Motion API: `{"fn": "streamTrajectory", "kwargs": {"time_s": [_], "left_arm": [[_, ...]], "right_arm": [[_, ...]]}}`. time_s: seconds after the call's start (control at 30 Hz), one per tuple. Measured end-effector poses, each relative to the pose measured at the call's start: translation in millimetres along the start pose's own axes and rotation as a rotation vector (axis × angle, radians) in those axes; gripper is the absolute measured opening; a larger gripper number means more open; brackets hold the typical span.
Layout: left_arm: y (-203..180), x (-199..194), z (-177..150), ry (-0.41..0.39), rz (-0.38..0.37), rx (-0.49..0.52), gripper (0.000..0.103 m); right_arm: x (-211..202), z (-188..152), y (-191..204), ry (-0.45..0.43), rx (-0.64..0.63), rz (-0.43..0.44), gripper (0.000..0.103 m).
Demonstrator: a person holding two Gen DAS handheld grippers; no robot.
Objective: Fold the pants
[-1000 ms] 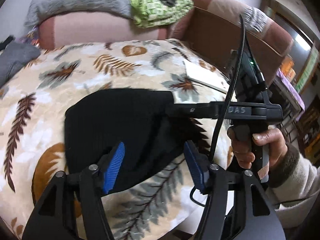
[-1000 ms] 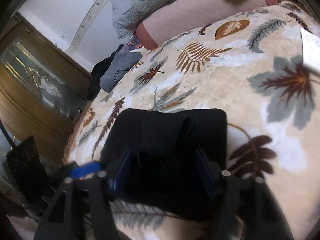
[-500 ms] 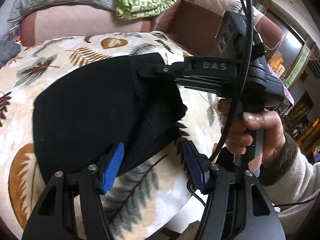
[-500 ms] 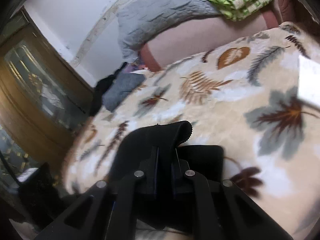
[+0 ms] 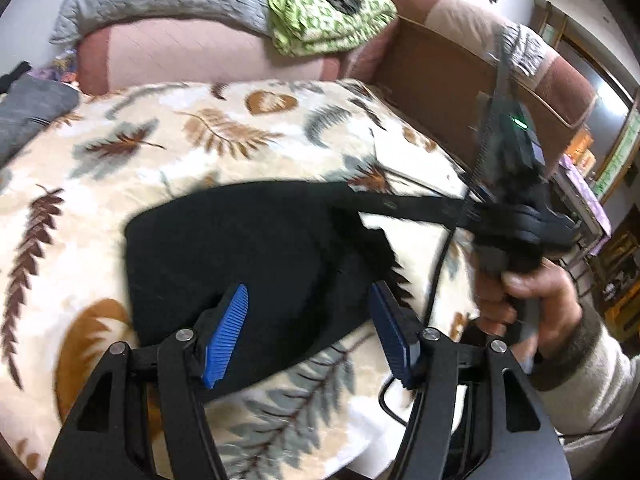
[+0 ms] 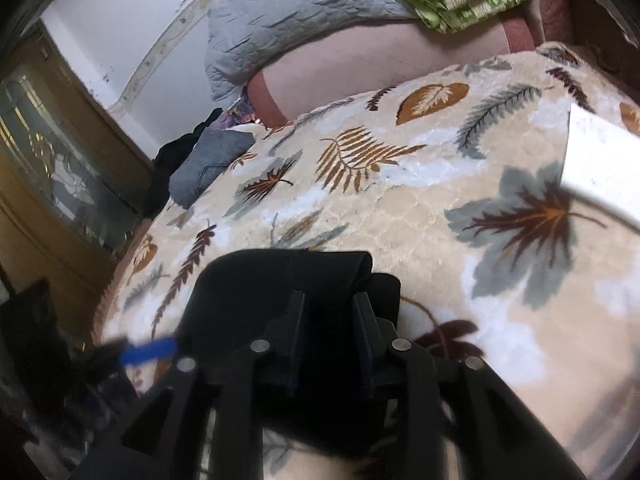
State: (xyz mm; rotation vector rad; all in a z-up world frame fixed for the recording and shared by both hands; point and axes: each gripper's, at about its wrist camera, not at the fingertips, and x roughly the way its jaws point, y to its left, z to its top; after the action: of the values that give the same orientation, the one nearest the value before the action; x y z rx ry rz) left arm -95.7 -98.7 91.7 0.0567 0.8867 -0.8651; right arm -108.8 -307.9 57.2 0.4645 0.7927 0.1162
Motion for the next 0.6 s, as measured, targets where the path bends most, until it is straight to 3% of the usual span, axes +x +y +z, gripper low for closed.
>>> {"fn": "streamTrajectory", "kwargs": {"time_s": [0.17,0.3,0.53,0.57,0.6], "left_arm": [[17,5,4,-0.004,0.073,-0.039,0.064],[26,8,3,-0.005,0.119,-0.051,0.064],[37,15,1,0.004,0.159,-0.073,0.064],[38,16,1,0.005,0.163,-0.074,0.064],[39,17,1,0.006,0.169,-0.073,0.064]], "right_arm": [[-10,-12,13,0.02,-0.04,0.007,0.029],[-9,-20,20,0.043,-0.053,0.02,0.036],[5,-33,28,0.086,-0.062,0.017,0.037],[8,-35,28,0.088,-0.069,0.008,0.036],[8,-35,29,0.084,-0.077,-0.002,0.023]]}}
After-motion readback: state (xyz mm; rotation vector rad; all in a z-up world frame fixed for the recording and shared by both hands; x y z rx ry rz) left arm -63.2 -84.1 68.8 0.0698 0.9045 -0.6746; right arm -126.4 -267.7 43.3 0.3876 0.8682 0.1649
